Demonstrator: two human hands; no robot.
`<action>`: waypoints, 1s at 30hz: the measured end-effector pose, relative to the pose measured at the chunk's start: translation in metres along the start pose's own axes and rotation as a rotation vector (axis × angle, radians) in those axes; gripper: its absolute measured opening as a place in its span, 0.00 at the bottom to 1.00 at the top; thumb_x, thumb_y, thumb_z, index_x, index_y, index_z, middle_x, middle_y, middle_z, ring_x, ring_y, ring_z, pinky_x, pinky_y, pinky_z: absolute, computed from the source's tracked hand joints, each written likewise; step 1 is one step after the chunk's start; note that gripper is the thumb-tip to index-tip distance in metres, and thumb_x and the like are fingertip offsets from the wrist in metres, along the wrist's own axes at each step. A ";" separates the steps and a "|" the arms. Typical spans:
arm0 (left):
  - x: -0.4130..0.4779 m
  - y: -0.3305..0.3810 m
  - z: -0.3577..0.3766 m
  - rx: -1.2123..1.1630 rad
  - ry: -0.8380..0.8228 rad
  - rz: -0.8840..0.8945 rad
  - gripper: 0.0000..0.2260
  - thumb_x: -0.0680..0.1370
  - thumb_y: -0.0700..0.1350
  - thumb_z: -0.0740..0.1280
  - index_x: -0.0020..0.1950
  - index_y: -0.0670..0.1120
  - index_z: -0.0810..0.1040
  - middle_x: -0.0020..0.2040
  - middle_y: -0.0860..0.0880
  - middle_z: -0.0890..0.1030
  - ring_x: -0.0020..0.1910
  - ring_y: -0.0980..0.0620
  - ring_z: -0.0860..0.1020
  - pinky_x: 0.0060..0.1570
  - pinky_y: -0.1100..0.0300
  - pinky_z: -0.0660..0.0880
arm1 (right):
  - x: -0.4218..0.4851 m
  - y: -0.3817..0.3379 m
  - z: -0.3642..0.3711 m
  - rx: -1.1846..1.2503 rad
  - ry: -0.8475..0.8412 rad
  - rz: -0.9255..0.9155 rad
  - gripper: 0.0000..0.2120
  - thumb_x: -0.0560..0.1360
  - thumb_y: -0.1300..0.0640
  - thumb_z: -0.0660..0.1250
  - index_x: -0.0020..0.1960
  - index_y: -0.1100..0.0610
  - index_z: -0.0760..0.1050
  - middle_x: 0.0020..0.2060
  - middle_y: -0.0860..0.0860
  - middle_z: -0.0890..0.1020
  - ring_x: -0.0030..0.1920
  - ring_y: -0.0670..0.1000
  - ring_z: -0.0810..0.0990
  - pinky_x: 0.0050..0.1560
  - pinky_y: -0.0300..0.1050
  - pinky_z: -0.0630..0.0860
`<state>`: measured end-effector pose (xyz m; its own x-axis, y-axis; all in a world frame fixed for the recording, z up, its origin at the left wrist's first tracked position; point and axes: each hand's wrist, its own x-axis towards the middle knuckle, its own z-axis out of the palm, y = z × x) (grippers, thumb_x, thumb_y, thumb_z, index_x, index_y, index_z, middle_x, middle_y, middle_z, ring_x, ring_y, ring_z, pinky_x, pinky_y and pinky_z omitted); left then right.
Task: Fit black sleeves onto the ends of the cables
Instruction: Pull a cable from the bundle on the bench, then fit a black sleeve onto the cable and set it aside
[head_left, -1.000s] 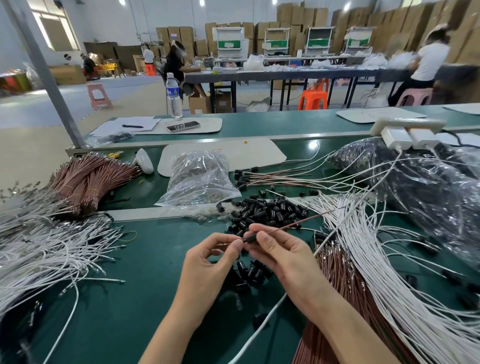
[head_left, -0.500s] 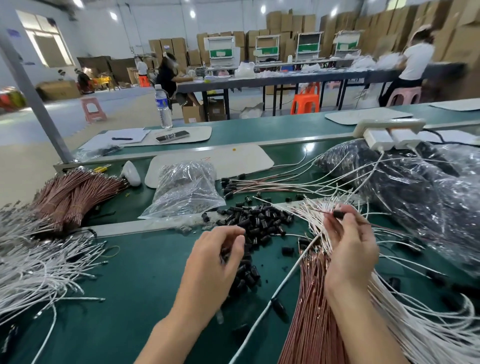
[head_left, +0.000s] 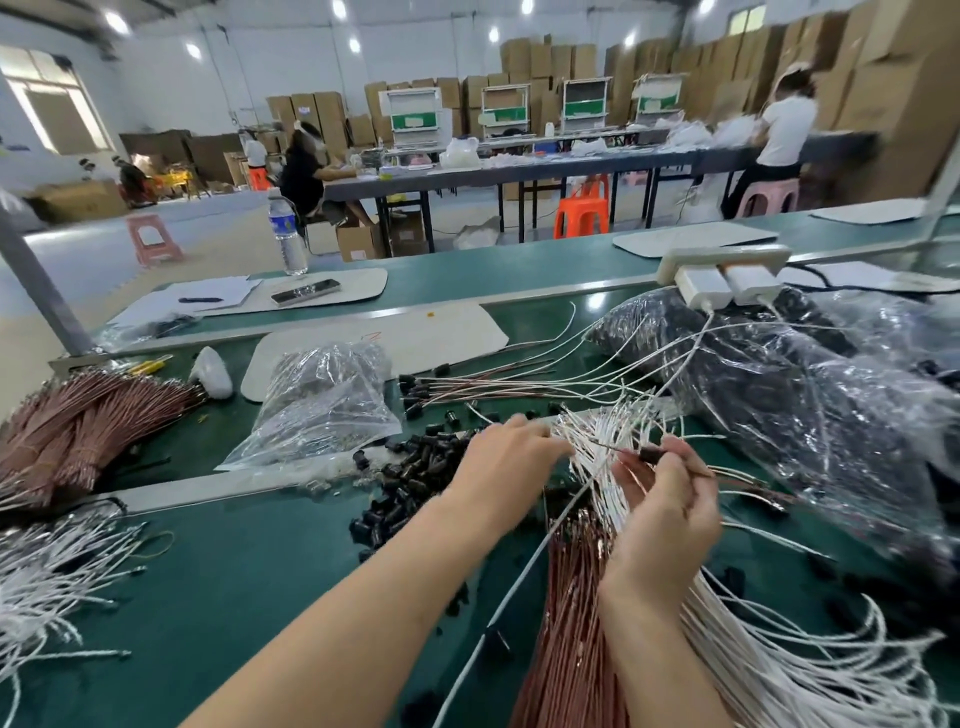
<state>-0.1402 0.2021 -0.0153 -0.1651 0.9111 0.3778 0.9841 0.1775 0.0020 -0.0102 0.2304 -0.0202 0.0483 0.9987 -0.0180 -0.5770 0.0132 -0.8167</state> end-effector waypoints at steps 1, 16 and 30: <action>0.003 -0.003 -0.009 -0.026 0.052 -0.005 0.15 0.81 0.37 0.66 0.64 0.52 0.82 0.50 0.50 0.83 0.46 0.51 0.78 0.50 0.53 0.81 | -0.001 -0.001 0.001 -0.001 -0.010 -0.014 0.09 0.84 0.61 0.59 0.54 0.52 0.78 0.48 0.53 0.84 0.46 0.50 0.86 0.48 0.39 0.81; -0.107 -0.063 -0.105 -1.604 0.828 -0.926 0.07 0.82 0.41 0.64 0.52 0.39 0.79 0.43 0.47 0.86 0.42 0.53 0.84 0.44 0.64 0.81 | -0.029 0.009 0.012 0.193 -0.439 0.540 0.10 0.80 0.63 0.64 0.59 0.64 0.79 0.50 0.58 0.86 0.50 0.54 0.86 0.50 0.43 0.84; -0.161 -0.055 -0.047 -1.794 1.055 -1.028 0.05 0.81 0.41 0.64 0.49 0.43 0.80 0.43 0.47 0.86 0.39 0.54 0.84 0.40 0.62 0.82 | -0.039 0.018 0.014 0.085 -0.556 0.651 0.10 0.82 0.66 0.62 0.59 0.64 0.80 0.51 0.61 0.85 0.49 0.56 0.86 0.49 0.45 0.85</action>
<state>-0.1643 0.0287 -0.0327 -0.9694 0.2218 -0.1048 -0.2257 -0.6390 0.7354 -0.0339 0.1923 -0.0264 -0.7067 0.6881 -0.1646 -0.4114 -0.5890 -0.6956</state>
